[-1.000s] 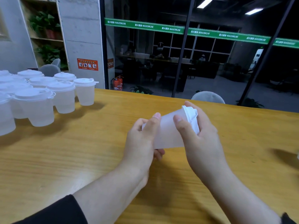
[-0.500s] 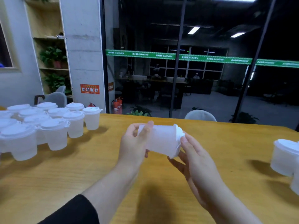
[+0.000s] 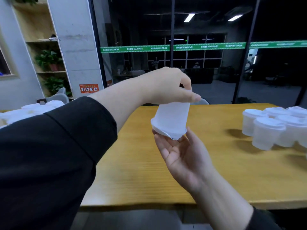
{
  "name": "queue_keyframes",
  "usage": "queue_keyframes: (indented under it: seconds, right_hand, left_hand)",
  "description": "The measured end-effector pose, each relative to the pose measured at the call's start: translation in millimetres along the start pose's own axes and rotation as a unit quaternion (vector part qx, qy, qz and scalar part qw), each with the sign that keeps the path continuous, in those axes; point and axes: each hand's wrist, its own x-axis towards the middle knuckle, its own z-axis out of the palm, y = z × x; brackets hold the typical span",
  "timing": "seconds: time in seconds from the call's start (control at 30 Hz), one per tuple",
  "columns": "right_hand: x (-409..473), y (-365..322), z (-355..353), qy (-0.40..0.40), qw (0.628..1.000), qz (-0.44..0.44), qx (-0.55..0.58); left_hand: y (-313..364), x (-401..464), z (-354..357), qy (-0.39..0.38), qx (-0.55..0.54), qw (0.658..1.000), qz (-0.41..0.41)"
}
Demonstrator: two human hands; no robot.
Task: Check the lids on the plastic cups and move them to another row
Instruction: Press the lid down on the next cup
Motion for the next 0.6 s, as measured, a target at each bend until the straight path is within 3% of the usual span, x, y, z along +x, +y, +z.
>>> queue_keyframes:
  seconds: [0.17,0.3,0.4,0.53,0.6]
  right_hand:
    - [-28.7,-12.6,-9.5,-0.003,1.000,0.006,-0.004]
    - [-44.5,-40.2,-19.8,-0.024,0.999,0.002,-0.029]
    - [-52.0,-75.1,-30.2,0.010,0.997,-0.041,-0.066]
    - [-62.6,-125.4,-52.3,0.110,0.971,-0.140,-0.161]
    - [-68.7,-151.1,-63.8,0.158,0.933,-0.203,-0.253]
  left_hand:
    - [23.7,-7.3,6.9,0.025,-0.034,0.999,0.000]
    - [39.8,-9.9,28.1,0.114,-0.126,0.985,-0.013]
    - [53.1,-11.8,62.2,0.179,-0.233,0.956,-0.019]
    - [75.9,-7.0,120.4,0.128,-0.343,0.930,-0.033]
    - [89.4,-0.9,148.0,0.079,-0.386,0.918,-0.040]
